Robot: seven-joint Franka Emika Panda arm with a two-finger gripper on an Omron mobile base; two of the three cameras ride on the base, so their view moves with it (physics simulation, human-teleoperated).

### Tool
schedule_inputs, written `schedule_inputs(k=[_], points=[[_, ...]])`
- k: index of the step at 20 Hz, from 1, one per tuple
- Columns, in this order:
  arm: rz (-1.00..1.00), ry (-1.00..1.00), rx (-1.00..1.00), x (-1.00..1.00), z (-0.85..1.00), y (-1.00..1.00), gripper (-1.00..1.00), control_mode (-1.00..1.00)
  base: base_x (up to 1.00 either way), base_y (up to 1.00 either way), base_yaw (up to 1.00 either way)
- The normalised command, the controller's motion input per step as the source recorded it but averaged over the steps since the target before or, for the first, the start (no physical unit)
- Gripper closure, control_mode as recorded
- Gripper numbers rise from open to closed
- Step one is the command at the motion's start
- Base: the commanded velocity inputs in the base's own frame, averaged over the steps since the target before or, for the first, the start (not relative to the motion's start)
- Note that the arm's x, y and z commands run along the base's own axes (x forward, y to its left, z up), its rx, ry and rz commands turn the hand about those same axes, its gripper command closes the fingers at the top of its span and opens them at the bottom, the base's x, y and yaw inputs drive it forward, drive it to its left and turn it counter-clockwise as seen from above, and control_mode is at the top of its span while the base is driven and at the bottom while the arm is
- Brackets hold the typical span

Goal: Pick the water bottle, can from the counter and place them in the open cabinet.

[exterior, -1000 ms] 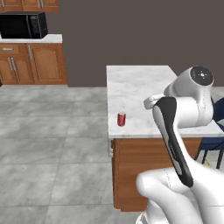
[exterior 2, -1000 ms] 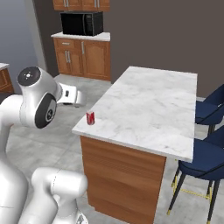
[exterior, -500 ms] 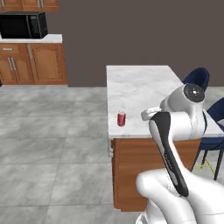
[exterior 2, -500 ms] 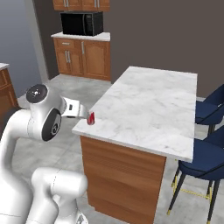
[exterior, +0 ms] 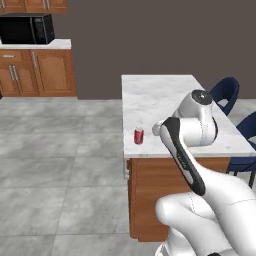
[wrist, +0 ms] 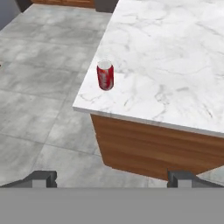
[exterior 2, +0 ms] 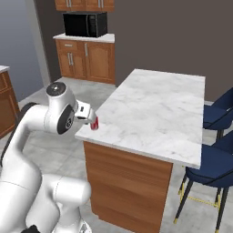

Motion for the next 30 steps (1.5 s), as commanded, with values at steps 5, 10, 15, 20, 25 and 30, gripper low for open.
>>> schedule_inputs(k=[5,10,15,20,25,30], points=[[0.00,0.11,0.00,0.60,-0.24,0.27,-1.00,-1.00,0.00,0.00,0.00],[0.00,0.01,0.00,0.53,-0.31,0.14,-1.00,-1.00,0.00,0.00,0.00],[0.00,0.00,0.00,0.47,-0.41,0.05,-1.00,-1.00,0.00,0.00,0.00],[0.00,-0.01,0.00,0.40,-0.38,0.00,-1.00,-1.00,0.00,0.00,0.00],[0.00,0.00,0.00,0.37,-0.31,0.00,-1.00,-1.00,0.00,0.00,0.00],[0.00,-0.01,0.00,0.25,-0.32,0.00,-1.00,-1.00,0.00,0.00,0.00]])
